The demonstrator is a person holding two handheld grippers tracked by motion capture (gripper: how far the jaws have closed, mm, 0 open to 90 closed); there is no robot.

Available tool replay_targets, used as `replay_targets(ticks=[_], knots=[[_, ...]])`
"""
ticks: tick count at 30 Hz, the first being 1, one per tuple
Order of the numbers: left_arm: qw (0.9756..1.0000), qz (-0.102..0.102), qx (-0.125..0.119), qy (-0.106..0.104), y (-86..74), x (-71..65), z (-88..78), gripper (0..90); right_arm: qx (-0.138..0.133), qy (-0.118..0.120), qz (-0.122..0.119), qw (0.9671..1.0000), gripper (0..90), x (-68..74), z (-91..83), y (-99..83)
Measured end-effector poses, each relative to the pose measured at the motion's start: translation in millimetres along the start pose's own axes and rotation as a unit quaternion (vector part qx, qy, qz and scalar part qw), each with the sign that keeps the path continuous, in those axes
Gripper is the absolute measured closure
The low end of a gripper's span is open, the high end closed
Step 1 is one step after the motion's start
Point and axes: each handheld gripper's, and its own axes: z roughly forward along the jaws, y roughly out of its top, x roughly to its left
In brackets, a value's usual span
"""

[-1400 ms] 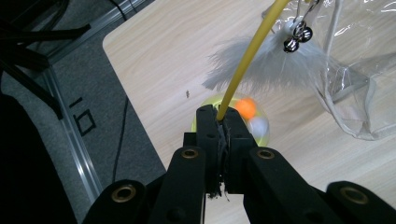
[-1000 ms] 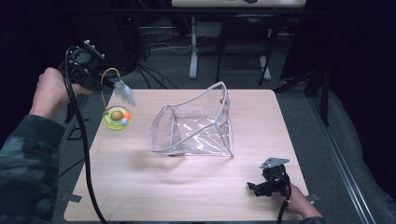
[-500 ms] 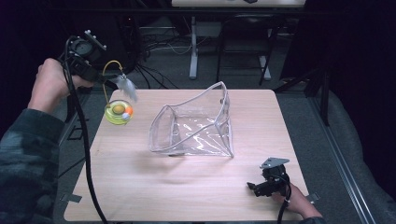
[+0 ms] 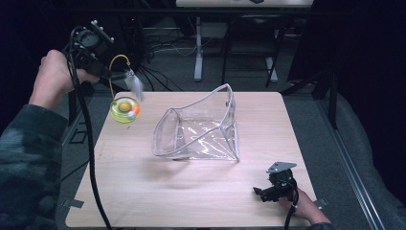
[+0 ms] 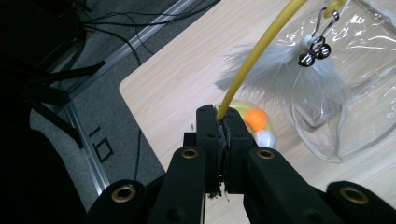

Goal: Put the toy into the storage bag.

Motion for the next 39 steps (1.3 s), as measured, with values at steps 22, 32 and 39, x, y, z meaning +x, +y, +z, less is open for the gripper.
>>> replay_targets(ticks=[22,32,39], knots=[[0.9994,0.03,-0.012,-0.009,25.2,-18.7,-8.5,88.5,0.001,0.001,-0.001,1.0,0.0,0.1,0.0,0.0],[0.9985,0.051,-0.016,-0.014,34.3,-30.9,-9.6,88.5,0.001,0.001,0.0,1.0,0.0,0.2,0.0,0.0],[0.9978,0.062,-0.013,-0.019,41.4,-38.6,-6.5,88.5,0.001,0.001,0.0,1.0,0.0,0.2,-0.1,0.0]])
